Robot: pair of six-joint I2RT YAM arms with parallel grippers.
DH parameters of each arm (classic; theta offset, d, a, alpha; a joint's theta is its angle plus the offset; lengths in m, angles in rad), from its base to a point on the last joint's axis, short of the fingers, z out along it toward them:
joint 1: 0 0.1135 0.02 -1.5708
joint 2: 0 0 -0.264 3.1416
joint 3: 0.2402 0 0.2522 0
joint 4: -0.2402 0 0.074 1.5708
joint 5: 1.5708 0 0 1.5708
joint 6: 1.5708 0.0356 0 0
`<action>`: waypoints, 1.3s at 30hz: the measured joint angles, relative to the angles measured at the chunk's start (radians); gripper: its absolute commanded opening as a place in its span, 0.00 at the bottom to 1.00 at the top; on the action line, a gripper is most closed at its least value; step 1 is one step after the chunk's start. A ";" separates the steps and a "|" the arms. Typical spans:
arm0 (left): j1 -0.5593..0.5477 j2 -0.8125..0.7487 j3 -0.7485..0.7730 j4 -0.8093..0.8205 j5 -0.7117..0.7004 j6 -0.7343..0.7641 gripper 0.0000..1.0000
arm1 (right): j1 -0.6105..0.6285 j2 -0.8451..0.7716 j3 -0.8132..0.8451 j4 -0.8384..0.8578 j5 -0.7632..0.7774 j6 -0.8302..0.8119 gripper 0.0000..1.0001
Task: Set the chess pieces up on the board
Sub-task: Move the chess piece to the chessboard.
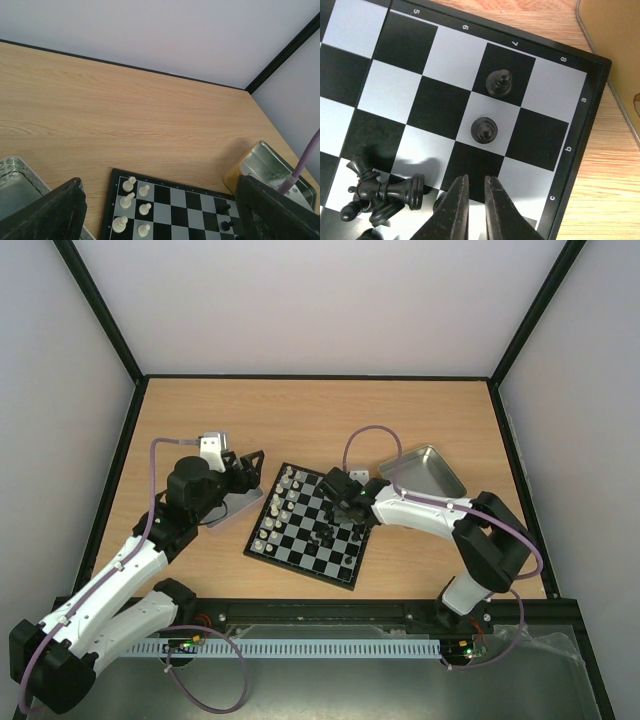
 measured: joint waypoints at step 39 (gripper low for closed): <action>0.000 0.003 0.000 0.001 0.005 0.000 0.82 | -0.002 0.002 -0.048 0.082 -0.008 0.003 0.07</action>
